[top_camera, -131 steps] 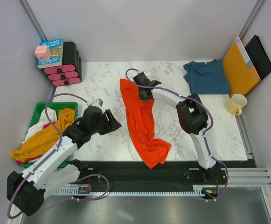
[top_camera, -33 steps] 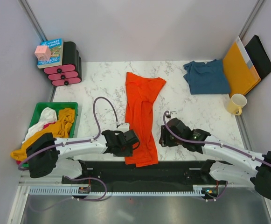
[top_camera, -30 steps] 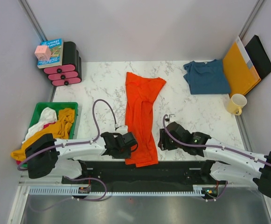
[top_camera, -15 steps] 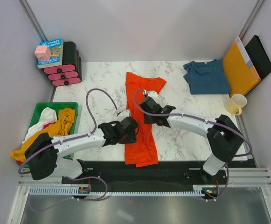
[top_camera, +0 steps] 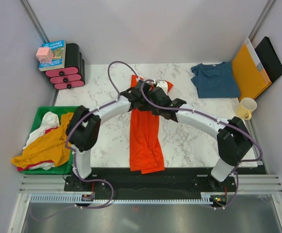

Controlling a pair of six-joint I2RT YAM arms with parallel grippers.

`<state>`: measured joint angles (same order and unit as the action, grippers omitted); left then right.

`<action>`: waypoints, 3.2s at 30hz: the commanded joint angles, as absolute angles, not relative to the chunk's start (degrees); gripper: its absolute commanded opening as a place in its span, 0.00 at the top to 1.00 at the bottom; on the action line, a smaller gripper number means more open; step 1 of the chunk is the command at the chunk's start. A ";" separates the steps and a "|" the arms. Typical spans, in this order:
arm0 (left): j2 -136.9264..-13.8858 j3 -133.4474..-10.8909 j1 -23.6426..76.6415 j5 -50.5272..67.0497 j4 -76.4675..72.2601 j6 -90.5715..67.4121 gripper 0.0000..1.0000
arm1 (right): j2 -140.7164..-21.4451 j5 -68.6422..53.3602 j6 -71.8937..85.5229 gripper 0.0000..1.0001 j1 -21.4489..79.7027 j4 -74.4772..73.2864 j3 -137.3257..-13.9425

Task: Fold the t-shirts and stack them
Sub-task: Fold the tshirt

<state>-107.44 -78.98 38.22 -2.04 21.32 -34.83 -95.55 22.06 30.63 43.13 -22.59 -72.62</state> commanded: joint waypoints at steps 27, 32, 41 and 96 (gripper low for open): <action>-147.46 -129.54 20.48 18.35 41.30 -33.92 0.61 | -141.76 8.71 33.75 1.00 23.65 -32.60 -121.98; -151.08 -133.15 18.46 21.88 42.63 -35.94 0.61 | -147.55 5.63 35.07 1.00 22.06 -34.89 -128.05; -156.79 -142.02 15.30 25.93 42.45 -38.49 0.60 | -156.34 0.09 36.21 0.96 18.64 -34.54 -140.87; -75.41 -38.24 57.21 -13.71 20.83 -61.69 0.42 | -63.81 19.07 32.78 0.47 34.98 -25.84 -45.09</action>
